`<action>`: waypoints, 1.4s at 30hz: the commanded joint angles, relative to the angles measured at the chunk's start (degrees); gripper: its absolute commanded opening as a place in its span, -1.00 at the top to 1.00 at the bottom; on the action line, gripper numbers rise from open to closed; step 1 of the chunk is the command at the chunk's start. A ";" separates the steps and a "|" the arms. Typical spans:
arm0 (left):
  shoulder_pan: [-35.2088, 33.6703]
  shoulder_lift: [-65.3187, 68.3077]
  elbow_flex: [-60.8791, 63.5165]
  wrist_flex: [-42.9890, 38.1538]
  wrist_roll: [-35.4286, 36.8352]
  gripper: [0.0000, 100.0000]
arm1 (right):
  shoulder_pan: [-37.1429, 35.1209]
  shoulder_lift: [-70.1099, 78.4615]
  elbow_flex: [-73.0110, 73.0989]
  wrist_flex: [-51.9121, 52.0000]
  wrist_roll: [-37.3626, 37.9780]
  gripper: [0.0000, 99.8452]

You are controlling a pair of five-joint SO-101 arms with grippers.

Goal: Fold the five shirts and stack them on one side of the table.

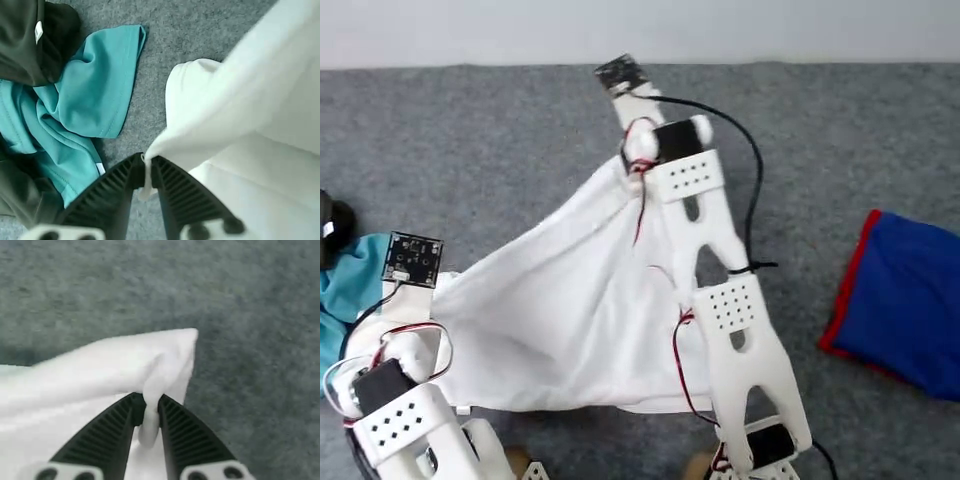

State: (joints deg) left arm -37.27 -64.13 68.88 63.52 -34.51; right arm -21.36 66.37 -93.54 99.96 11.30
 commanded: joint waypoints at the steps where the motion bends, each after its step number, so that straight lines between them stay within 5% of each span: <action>1: -0.35 -0.70 -0.31 0.35 -0.26 0.99 | 4.44 -0.31 -1.67 -1.45 1.41 0.98; 21: -0.09 -0.70 -0.31 0.44 -0.18 0.99 | -9.01 0.66 5.01 -5.05 1.23 0.84; 42: -0.09 -0.70 -0.22 0.44 -0.18 0.99 | -3.65 -5.76 -2.81 -7.69 0.97 0.98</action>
State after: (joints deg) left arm -37.27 -64.13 68.88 63.52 -34.51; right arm -27.60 67.60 -93.10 93.45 12.18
